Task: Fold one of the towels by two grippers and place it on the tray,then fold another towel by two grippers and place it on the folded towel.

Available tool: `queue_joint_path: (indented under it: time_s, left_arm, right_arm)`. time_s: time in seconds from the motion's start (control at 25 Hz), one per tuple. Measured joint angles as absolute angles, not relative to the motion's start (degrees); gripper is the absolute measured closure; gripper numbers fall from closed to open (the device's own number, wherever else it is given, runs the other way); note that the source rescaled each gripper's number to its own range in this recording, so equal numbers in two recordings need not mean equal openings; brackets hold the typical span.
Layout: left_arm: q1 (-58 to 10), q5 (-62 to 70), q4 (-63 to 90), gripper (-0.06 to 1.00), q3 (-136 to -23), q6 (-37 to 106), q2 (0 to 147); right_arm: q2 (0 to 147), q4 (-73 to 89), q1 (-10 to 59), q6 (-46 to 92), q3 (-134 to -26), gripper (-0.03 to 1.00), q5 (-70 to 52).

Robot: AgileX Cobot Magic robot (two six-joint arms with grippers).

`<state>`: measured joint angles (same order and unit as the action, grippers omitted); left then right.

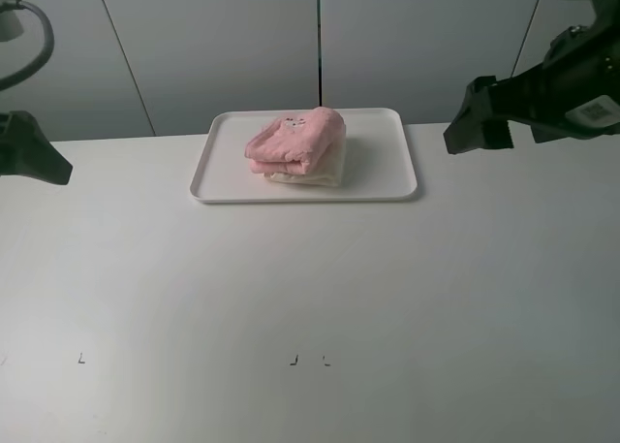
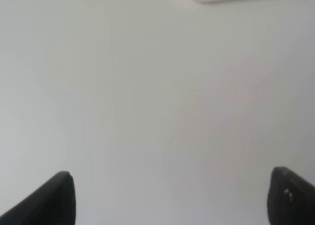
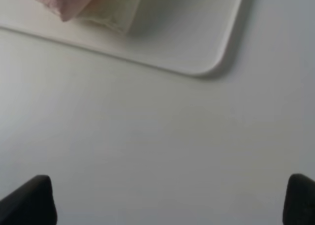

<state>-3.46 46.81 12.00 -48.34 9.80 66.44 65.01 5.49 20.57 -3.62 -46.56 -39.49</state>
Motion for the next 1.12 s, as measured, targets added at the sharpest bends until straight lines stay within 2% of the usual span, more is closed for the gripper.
queue_joint_path:
  time_s: [0.2, 0.6, 0.88, 1.12]
  left_arm:
    - [-3.5, 49.2, 11.8, -0.05, -44.0, 8.8, 55.1]
    - [-3.5, 55.0, 8.3, -0.05, -35.9, 6.5, 34.6]
    - [-3.5, 55.3, 7.6, -0.05, -32.7, 6.2, 20.2]
    - [-3.5, 57.7, 7.4, -0.06, -31.0, 5.1, 11.9]
  right_arm:
    - [47.3, 4.9, 20.6, -4.5, -39.6, -0.03, -46.6]
    - [19.3, 2.7, 20.6, -4.7, -34.4, -0.03, -60.7]
    - [8.2, 2.6, 20.6, -4.4, -33.5, -0.03, -63.2]
    - [4.6, 2.5, 20.6, -3.7, -31.8, -0.03, -64.1]
